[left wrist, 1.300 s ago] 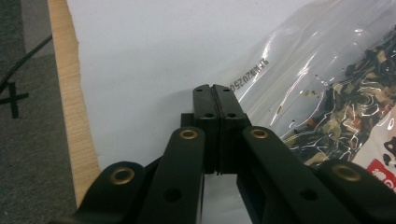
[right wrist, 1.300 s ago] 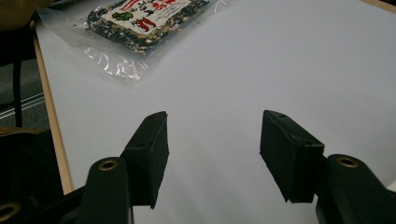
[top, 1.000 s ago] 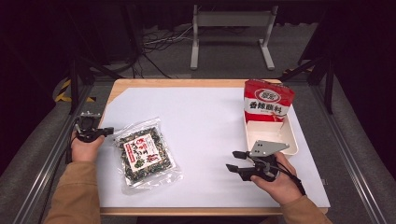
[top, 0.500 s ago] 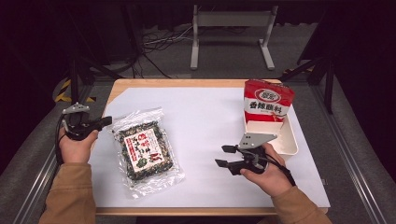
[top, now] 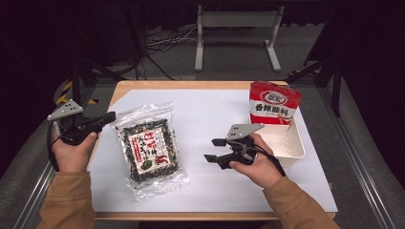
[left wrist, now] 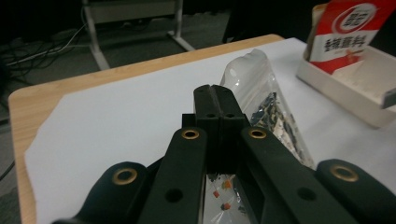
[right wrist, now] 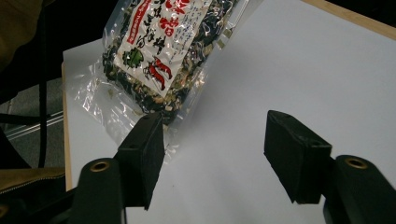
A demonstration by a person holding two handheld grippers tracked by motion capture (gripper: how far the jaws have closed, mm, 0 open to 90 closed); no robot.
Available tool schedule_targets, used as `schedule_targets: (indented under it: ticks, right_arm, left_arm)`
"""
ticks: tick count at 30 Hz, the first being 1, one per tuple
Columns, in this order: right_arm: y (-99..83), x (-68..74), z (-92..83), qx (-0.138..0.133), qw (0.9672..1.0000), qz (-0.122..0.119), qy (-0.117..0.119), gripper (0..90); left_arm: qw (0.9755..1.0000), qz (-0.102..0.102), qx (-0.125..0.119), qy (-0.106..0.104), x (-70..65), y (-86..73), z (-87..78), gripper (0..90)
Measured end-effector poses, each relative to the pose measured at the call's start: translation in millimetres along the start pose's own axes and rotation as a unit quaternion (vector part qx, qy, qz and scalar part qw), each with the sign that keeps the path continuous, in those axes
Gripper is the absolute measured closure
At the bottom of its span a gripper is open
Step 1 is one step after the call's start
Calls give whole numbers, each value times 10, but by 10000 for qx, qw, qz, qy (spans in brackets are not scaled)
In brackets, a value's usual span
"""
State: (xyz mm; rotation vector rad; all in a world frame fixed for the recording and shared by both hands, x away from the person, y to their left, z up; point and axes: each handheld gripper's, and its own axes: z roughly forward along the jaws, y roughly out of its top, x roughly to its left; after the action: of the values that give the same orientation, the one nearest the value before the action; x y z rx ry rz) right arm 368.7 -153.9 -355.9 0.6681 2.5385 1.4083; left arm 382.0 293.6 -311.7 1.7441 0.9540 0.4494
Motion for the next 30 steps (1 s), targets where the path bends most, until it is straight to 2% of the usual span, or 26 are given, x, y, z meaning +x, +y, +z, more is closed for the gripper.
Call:
schedule_targets:
  ticks: [9,19,24,30]
  right_arm:
    - [204,-19,341,168,9997,-76,182,346]
    - [353,-79,721,190,9992,-82,346,310]
    - [404,-92,872,186,9987,-72,470,311]
    - [508,-91,1039,70,9962,-31,872,345]
  left_arm:
    - [9988,176,-247,-392,-172,97,-130,900]
    - [9973,303,-366,-556,-273,115,-228,900]
    - [9966,287,-411,-648,-284,110,-251,900]
    - [9960,262,-444,-736,-267,93,-232,900]
